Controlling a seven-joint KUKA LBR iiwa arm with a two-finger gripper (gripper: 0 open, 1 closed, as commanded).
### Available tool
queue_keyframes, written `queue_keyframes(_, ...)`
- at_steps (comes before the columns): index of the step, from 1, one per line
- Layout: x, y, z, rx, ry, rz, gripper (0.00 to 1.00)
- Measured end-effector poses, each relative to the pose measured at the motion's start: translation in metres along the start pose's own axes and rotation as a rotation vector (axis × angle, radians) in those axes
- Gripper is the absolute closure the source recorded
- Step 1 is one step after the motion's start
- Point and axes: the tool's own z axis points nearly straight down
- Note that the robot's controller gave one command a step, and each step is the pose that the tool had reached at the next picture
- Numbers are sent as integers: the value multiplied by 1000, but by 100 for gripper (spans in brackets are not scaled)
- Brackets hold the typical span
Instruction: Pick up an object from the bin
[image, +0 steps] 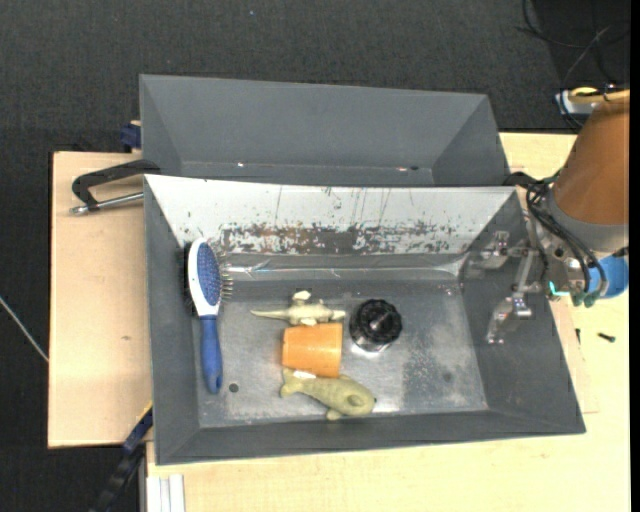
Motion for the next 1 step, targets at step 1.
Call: queue_keyframes(1, -10, 99, 137, 1, -12, -26, 0)
